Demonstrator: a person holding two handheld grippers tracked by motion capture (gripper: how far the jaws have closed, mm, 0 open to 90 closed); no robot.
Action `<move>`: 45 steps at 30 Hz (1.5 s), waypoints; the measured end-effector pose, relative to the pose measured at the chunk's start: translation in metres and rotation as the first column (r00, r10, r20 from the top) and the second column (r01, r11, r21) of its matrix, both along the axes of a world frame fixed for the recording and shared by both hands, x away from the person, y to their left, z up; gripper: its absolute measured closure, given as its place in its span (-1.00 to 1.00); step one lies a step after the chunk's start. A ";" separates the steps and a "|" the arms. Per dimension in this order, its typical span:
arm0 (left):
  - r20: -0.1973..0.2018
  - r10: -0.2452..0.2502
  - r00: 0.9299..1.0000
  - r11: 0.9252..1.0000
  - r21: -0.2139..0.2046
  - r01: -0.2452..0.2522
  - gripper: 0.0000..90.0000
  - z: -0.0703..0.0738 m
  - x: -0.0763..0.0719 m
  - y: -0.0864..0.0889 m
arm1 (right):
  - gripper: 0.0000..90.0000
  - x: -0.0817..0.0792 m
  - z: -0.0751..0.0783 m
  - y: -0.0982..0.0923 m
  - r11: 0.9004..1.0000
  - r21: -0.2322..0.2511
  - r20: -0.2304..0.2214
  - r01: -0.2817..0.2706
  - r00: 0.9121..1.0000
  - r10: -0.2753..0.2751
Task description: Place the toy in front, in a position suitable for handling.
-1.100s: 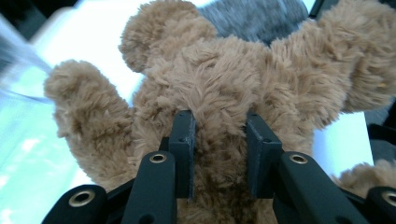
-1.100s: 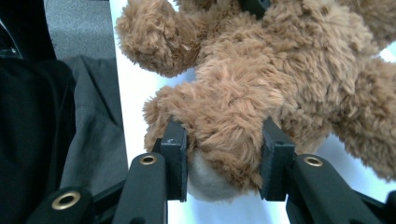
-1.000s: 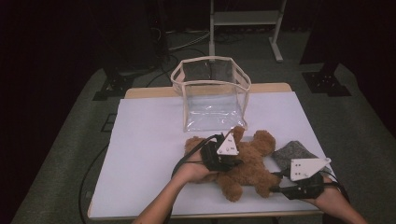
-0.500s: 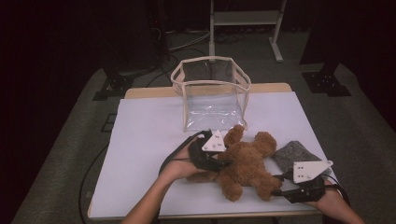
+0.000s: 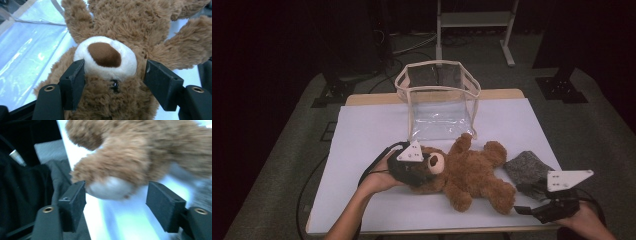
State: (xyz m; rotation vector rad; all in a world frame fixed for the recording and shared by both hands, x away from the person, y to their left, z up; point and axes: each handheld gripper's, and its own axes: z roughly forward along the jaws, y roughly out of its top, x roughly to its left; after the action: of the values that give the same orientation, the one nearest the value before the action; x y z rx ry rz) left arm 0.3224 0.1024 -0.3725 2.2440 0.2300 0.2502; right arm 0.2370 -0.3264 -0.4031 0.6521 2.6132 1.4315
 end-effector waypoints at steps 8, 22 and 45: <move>-0.015 -0.027 1.000 1.000 0.011 0.027 -0.21 0.000 -0.007 0.002 | -0.28 0.034 0.004 -0.027 0.983 -0.050 0.052 0.175 0.984 -0.173; -0.029 -0.049 0.998 0.998 -0.042 0.047 -0.21 -0.009 -0.019 0.013 | 0.03 0.091 -0.049 -0.015 0.947 -0.217 0.016 0.236 0.971 -0.238; -0.010 -0.023 1.000 0.999 -0.042 0.023 -0.22 -0.010 -0.011 0.008 | 0.78 0.044 0.021 -0.029 0.980 0.127 0.061 0.151 0.985 -0.160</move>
State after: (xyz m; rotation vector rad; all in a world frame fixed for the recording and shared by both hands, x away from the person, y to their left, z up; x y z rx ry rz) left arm 0.3110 0.1108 -0.3820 2.2057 0.2130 0.2192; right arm 0.2810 -0.3559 -0.3823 0.7849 2.3780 1.5444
